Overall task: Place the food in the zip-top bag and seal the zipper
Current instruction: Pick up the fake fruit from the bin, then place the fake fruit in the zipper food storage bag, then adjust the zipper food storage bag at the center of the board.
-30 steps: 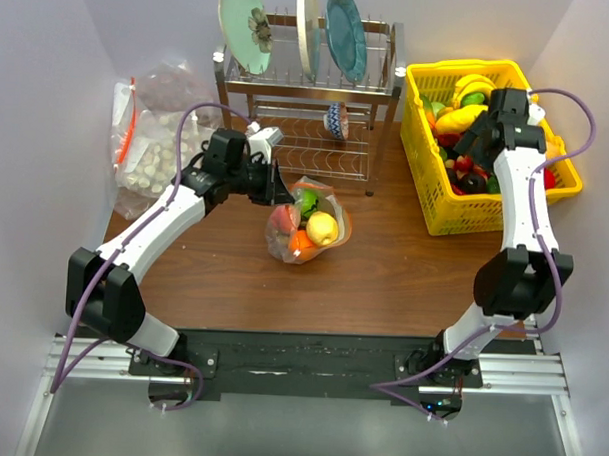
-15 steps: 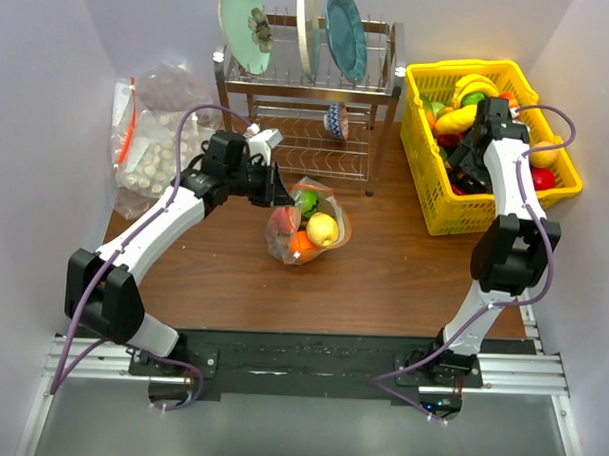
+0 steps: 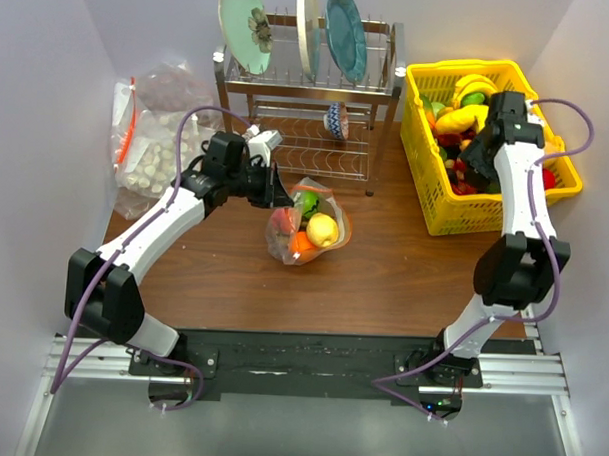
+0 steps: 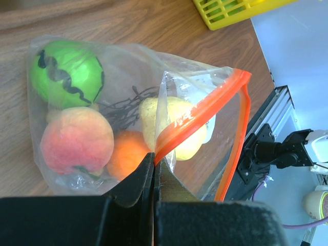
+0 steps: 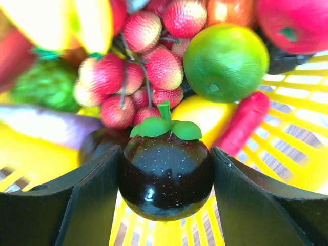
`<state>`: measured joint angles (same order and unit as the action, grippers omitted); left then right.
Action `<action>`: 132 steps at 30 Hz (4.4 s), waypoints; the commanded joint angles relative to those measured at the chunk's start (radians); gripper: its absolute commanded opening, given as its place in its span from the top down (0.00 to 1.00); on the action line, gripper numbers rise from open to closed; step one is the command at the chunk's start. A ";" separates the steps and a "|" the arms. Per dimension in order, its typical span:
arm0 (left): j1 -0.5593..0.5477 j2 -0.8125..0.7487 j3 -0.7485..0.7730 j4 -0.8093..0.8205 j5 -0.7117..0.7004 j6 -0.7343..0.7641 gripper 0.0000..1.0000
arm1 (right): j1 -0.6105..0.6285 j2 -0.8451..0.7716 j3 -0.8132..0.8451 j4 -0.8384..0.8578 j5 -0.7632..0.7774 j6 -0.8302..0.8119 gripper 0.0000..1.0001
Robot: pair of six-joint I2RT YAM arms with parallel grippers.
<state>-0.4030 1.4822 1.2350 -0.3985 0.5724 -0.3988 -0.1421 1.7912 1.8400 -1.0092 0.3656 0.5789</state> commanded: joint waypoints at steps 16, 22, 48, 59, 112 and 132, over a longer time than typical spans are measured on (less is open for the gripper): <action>0.010 -0.002 -0.005 0.033 0.001 0.026 1.00 | 0.038 -0.297 -0.103 0.267 -0.870 -0.145 0.49; 0.012 0.006 0.015 0.018 -0.002 0.026 1.00 | 0.255 -0.349 -0.188 0.290 -0.913 -0.194 0.49; -0.002 0.010 0.196 -0.138 -0.009 0.015 1.00 | 0.768 -0.240 -0.449 0.698 -0.687 -0.151 0.53; 0.000 0.010 0.208 -0.142 0.058 -0.009 1.00 | 0.792 -0.230 -0.518 0.908 -0.525 -0.070 0.01; 0.001 -0.040 0.182 -0.145 -0.034 -0.011 1.00 | 0.794 -0.400 -0.445 0.357 -0.264 -0.244 1.00; 0.003 -0.020 0.221 -0.171 0.023 -0.005 1.00 | 0.791 -0.457 -0.426 0.337 -0.200 -0.238 1.00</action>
<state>-0.4015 1.4597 1.5105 -0.6003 0.5568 -0.4080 0.6487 1.4010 1.3838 -0.7029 0.1467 0.3405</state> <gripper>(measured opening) 0.023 0.014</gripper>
